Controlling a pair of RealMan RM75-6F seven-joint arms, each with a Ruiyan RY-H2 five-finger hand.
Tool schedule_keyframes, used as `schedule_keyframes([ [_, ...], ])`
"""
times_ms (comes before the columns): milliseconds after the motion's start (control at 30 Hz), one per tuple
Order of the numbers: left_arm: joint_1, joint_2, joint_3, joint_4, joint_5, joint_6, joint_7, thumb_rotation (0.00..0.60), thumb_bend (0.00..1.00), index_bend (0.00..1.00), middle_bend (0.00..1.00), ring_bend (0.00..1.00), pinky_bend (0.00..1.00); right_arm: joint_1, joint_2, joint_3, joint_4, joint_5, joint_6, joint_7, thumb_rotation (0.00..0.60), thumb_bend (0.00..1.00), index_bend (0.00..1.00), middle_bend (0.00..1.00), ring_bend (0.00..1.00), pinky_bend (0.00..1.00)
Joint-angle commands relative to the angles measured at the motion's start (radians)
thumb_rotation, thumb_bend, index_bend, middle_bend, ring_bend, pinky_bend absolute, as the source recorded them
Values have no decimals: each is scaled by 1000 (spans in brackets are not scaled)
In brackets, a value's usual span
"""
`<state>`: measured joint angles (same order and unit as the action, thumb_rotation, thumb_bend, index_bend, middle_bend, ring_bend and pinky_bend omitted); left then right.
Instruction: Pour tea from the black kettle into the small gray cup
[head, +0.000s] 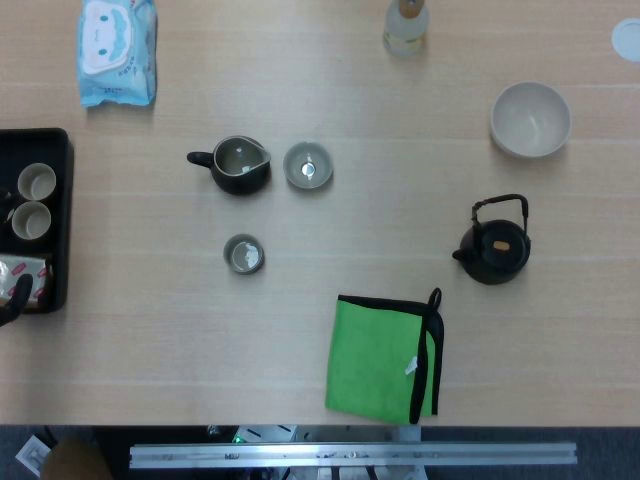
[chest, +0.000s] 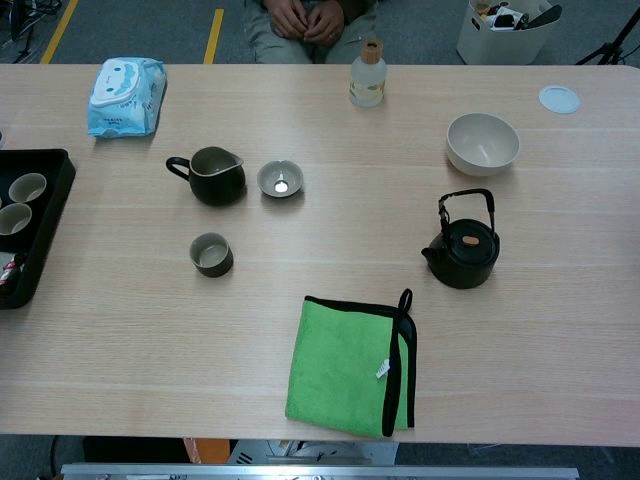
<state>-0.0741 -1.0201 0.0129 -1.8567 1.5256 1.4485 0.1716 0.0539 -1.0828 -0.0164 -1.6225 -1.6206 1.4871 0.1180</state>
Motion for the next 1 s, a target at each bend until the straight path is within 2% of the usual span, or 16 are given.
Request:
schedule_keyframes([
  [33, -1, -1, 0, 2, -4, -3, 0, 600, 336, 118, 136, 120, 59, 4, 0, 0, -2, -3, -6, -3, 600, 0, 0, 168, 81, 76],
  [433, -2, 2, -1, 7, -6, -4, -13, 600, 336, 118, 136, 120, 59, 80, 42, 8, -86, -25, -100, -16, 600, 0, 6, 177, 81, 75],
  [533, 0, 4, 1, 9, -6, -4, -18, 600, 336, 118, 135, 120, 59, 118, 53, 16, -109, -11, -162, -21, 600, 0, 83, 234, 131, 75],
  [700, 3, 7, 3, 10, -5, 0, -24, 600, 336, 122, 135, 120, 59, 183, 45, 44, -132, 30, -254, -44, 600, 0, 280, 377, 257, 76],
  [800, 5, 10, 3, 12, -7, 3, -27, 600, 336, 124, 135, 120, 59, 223, 28, 59, -141, 59, -311, -73, 600, 0, 324, 410, 290, 76],
  [1000, 4, 8, 2, 22, -11, -2, -38, 600, 336, 125, 134, 120, 59, 292, -9, 85, -143, 121, -409, -123, 600, 0, 330, 414, 296, 75],
])
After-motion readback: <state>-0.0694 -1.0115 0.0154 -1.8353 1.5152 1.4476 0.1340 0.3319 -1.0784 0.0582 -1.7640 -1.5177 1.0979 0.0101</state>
